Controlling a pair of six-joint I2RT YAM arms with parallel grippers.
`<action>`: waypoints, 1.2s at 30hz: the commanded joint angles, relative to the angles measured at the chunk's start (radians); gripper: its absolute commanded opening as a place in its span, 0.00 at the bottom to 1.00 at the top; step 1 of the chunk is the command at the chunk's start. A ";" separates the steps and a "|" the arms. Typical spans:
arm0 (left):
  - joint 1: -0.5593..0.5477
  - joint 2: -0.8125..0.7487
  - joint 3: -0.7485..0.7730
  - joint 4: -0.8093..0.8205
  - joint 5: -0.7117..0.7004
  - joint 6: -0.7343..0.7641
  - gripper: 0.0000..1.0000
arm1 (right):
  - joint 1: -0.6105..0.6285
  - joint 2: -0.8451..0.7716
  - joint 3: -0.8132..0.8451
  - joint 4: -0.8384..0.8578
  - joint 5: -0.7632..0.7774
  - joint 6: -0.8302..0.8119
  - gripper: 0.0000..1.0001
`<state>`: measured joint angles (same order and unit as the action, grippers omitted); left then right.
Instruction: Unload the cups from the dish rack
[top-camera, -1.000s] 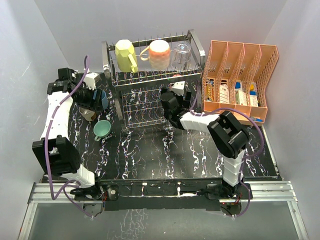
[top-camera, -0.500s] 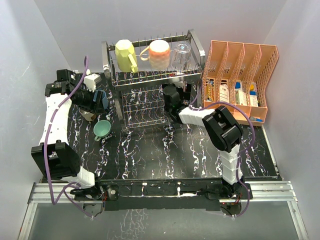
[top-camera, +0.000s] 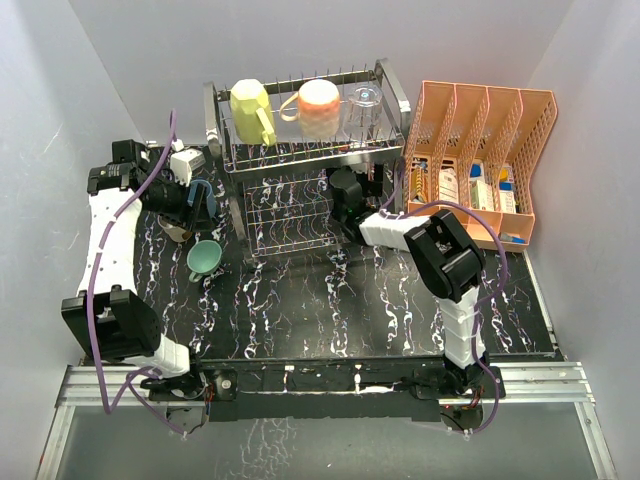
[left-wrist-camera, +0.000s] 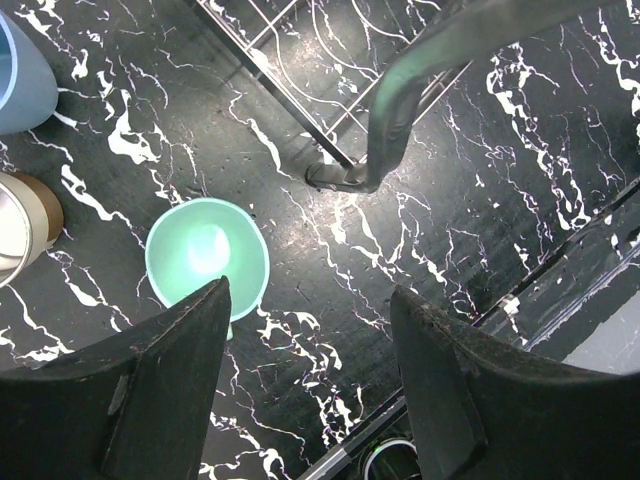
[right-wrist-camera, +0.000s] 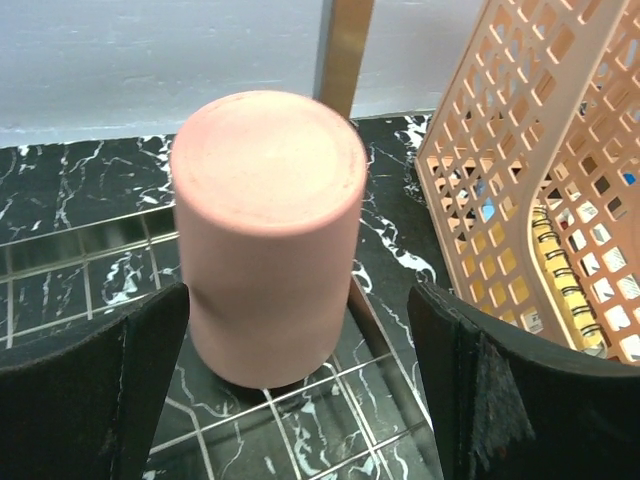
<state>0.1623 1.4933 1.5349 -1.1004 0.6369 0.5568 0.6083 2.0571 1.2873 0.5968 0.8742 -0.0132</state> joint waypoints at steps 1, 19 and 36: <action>0.005 -0.054 0.035 -0.039 0.070 0.033 0.64 | -0.045 0.015 0.072 -0.002 -0.005 -0.013 0.96; 0.005 -0.053 0.017 -0.016 0.109 0.059 0.65 | -0.054 0.081 0.126 0.110 -0.148 -0.120 0.74; 0.006 -0.121 -0.043 -0.057 0.145 0.175 0.65 | 0.052 -0.128 -0.123 0.239 -0.193 -0.093 0.43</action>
<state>0.1623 1.4212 1.5066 -1.1191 0.7330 0.6819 0.6388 2.0197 1.2087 0.7498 0.6880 -0.1097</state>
